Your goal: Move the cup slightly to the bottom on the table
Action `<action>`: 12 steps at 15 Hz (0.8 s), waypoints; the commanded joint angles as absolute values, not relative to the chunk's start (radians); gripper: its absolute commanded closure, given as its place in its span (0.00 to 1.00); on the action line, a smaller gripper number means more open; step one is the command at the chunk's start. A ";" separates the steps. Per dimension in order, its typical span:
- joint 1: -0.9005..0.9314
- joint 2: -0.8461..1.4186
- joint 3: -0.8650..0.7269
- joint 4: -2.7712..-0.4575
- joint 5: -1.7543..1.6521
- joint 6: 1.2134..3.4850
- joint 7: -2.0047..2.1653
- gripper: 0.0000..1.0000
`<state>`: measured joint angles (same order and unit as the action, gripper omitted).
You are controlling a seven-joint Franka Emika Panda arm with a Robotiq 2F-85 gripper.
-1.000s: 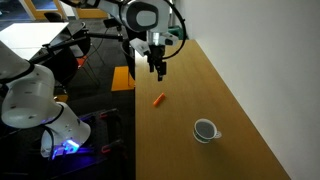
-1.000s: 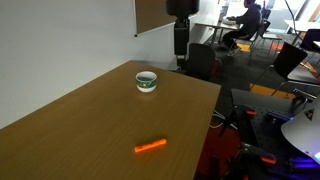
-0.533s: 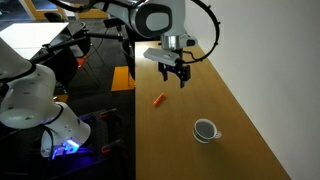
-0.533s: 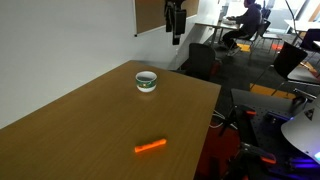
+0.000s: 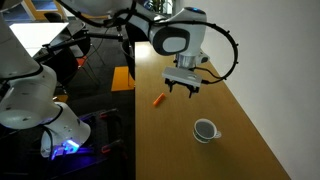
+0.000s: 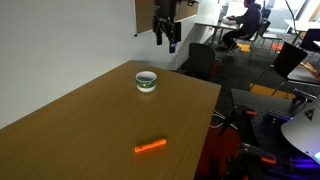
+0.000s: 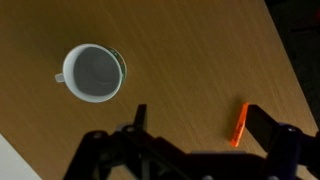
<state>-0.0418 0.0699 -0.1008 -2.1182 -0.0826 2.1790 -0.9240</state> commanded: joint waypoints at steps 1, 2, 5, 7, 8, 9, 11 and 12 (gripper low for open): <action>-0.068 0.127 -0.091 -2.094 -0.125 2.285 -0.904 0.00; -0.069 0.101 -0.083 -2.111 -0.107 2.236 -0.919 0.00; -0.075 0.125 -0.082 -2.108 -0.110 2.274 -0.918 0.00; -0.075 0.125 -0.082 -2.104 -0.110 2.274 -0.917 0.00; -0.073 0.127 -0.085 -2.101 -0.128 2.272 -0.896 0.00; -0.073 0.135 -0.090 -2.095 -0.148 2.285 -0.871 0.00; -0.080 0.152 -0.099 -2.077 -0.172 2.273 -0.834 0.00; -0.085 0.158 -0.103 -2.077 -0.190 2.284 -0.808 0.00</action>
<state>-0.0636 0.1317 -0.1008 -2.1049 -0.1457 2.2770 -0.8706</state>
